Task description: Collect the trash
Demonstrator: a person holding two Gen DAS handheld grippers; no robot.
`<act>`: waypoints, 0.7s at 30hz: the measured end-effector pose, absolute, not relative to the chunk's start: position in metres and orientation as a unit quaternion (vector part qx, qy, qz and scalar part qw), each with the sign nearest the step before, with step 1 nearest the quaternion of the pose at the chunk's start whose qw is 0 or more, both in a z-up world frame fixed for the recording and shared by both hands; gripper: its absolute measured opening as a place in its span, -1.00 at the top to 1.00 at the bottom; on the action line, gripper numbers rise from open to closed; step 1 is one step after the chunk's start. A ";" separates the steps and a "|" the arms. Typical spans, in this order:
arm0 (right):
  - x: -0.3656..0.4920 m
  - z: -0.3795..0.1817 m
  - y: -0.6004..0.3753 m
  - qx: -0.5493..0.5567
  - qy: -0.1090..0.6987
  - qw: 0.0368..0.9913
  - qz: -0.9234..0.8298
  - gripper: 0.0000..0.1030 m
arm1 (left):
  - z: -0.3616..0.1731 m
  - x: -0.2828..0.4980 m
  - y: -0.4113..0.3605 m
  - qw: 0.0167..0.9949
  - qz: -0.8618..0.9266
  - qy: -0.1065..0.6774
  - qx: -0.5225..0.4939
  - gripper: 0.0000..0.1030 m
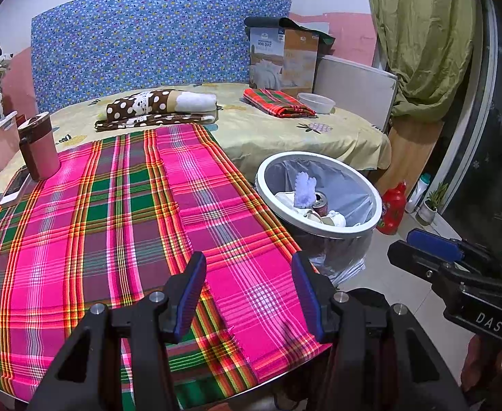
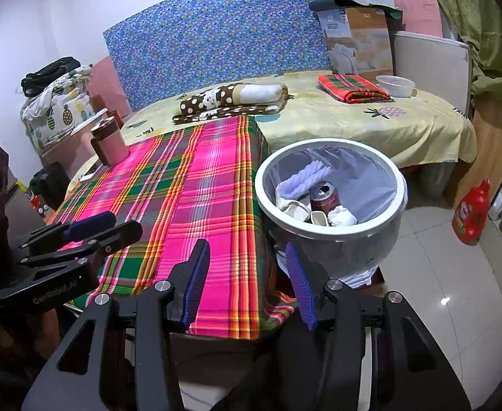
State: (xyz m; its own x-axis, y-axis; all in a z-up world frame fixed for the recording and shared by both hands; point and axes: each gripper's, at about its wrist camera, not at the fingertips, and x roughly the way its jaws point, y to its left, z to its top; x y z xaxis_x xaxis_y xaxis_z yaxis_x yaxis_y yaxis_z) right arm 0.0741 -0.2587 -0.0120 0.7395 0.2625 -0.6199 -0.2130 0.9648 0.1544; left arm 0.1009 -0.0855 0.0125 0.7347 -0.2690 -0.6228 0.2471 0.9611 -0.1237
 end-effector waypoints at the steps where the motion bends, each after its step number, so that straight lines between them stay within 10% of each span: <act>1: 0.074 -0.012 -0.259 0.037 0.338 0.932 0.128 0.06 | 0.013 0.101 -0.086 0.931 -0.138 0.337 -0.016 -0.04; 21: 0.075 -0.012 -0.260 0.037 0.338 0.932 0.128 0.06 | 0.011 0.099 -0.076 0.930 -0.140 0.340 -0.018 -0.04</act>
State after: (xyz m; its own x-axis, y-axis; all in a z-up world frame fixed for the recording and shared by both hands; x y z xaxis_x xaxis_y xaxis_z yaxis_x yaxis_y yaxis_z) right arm 0.0748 -0.2599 -0.0118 0.7394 0.2636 -0.6195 -0.2134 0.9645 0.1557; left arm 0.0992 -0.0764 0.0109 0.7296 -0.2727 -0.6272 0.2488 0.9601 -0.1280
